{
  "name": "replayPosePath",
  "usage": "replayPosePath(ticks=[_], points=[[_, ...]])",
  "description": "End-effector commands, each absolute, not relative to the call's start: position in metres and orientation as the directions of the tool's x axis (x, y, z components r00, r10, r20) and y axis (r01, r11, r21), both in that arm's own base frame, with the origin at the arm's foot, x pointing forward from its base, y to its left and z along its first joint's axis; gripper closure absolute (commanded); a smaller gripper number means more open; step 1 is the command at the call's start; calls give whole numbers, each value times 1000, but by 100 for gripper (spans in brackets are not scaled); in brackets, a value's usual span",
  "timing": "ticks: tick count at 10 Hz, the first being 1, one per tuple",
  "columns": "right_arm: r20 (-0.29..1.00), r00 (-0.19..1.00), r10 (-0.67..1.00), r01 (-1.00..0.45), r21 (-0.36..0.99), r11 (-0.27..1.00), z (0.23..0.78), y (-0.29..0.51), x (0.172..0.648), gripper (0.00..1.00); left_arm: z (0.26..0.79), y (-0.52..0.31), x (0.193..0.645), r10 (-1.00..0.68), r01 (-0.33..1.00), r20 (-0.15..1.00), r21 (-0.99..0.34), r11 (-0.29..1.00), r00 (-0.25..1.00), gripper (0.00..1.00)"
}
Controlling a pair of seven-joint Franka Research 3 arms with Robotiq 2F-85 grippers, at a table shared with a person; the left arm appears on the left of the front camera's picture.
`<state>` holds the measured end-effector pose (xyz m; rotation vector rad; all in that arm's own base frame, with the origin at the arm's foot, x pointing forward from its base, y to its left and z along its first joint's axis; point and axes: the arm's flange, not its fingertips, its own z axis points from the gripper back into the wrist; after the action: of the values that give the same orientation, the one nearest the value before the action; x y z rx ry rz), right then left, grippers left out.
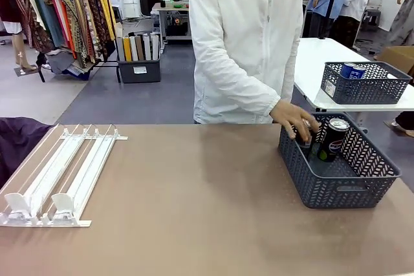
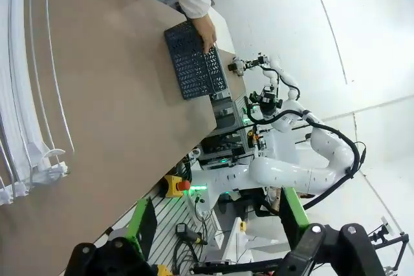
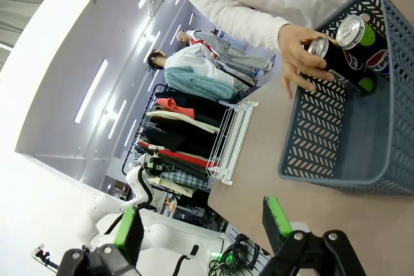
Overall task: Retrieve and store the cans from the dispenser.
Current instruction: Pick up one can from the Automatic Can Dispenser and place it in the middle of the table.
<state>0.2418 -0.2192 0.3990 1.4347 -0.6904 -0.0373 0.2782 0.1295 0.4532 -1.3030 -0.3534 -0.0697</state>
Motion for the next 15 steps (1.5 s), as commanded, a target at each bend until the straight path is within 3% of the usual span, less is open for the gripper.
replayPosePath(ticks=[1,15], points=[[410,812,-415,-376,912,165,403,-220,241,0,455,128,277,155,242,287,-936,256,945,0],[410,812,-415,-376,912,165,403,-220,241,0,455,128,277,155,242,287,-936,256,945,0]])
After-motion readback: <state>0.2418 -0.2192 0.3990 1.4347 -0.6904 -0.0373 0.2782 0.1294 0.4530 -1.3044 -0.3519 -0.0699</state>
